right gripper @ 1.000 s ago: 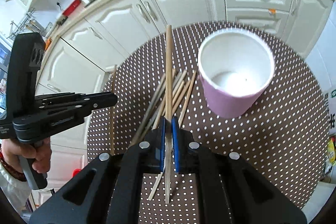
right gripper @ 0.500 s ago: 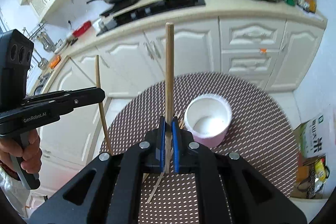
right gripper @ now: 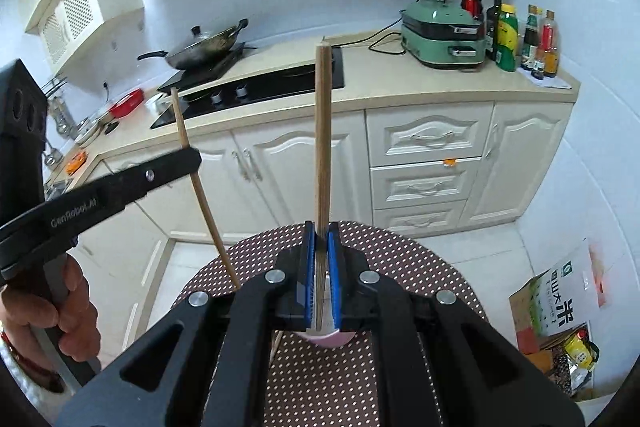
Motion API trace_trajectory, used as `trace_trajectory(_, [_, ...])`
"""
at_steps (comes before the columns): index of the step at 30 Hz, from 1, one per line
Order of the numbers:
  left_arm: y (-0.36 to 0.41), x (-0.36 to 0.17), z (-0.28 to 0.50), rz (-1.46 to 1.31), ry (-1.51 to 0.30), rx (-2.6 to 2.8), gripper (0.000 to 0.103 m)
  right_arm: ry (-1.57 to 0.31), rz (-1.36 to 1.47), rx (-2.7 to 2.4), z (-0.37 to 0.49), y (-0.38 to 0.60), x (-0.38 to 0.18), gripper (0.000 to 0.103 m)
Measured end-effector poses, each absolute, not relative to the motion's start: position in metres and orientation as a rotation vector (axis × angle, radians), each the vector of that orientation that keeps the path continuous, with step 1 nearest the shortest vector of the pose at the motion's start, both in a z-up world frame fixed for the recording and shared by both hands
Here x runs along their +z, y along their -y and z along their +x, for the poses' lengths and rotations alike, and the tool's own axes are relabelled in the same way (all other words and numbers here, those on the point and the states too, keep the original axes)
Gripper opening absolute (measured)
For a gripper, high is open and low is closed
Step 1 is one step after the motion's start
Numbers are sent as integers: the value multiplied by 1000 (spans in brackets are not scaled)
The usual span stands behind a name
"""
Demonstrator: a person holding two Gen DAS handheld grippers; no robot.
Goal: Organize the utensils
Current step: 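Lower the held chopstick into the pink cup and open the right gripper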
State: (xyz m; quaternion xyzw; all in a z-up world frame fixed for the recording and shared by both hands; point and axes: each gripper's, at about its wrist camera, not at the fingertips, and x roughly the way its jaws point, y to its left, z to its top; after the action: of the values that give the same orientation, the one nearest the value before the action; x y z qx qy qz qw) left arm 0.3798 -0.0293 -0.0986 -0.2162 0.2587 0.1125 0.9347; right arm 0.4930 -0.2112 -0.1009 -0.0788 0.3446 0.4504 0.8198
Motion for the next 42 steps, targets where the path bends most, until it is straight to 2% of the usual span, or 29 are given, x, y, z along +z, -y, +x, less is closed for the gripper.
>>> trace_trajectory(8, [31,-123,406,-400,-474,294,6,-789,-177,942,503,202,-129,5])
trace_trajectory(25, [56,-200,418,-327,-702,227,6,-944,-116,890,503,205,-181,5])
trace_trajectory(42, [53,-208,411,-358,-792,217,7,-988,-60,857,505,212,-190,9])
